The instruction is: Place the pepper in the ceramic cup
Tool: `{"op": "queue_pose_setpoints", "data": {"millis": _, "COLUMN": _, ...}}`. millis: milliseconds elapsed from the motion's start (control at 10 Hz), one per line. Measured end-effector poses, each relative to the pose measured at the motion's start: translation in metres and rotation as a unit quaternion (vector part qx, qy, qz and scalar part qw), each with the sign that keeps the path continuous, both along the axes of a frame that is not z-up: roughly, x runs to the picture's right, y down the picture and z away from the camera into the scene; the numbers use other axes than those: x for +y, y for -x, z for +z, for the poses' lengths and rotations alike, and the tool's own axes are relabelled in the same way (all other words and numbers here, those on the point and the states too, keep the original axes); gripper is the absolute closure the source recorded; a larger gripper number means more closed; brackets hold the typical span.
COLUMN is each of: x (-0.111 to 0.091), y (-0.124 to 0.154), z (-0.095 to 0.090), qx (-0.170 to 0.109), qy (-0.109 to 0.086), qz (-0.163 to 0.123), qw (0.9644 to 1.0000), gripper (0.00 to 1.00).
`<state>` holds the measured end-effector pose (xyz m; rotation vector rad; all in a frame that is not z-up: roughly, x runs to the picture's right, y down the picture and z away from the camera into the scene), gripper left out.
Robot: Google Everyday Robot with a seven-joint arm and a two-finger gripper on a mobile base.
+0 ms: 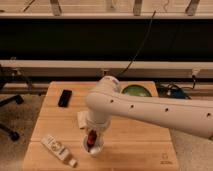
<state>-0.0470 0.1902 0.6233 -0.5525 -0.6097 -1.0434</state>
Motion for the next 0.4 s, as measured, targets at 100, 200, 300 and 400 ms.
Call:
{"op": "queue_pose_setpoints", "data": {"millis": 100, "x": -0.017, "y": -0.005, "z": -0.002, "qx": 0.0, "qy": -0.002, "qz": 0.001, "qw": 1.0, "gripper": 0.3}}
{"op": "queue_pose_setpoints", "data": {"millis": 200, "x": -0.024, "y": -0.006, "z": -0.004, "qx": -0.001, "qy": -0.002, "qz": 0.002, "qw": 1.0, "gripper": 0.3}}
{"op": "queue_pose_setpoints", "data": {"millis": 300, "x": -0.027, "y": -0.007, "z": -0.005, "qx": -0.002, "qy": -0.001, "qz": 0.004, "qw": 1.0, "gripper": 0.3}}
{"op": "queue_pose_setpoints", "data": {"millis": 400, "x": -0.028, "y": -0.012, "z": -0.004, "qx": -0.001, "qy": -0.001, "qz": 0.005, "qw": 1.0, "gripper": 0.33}}
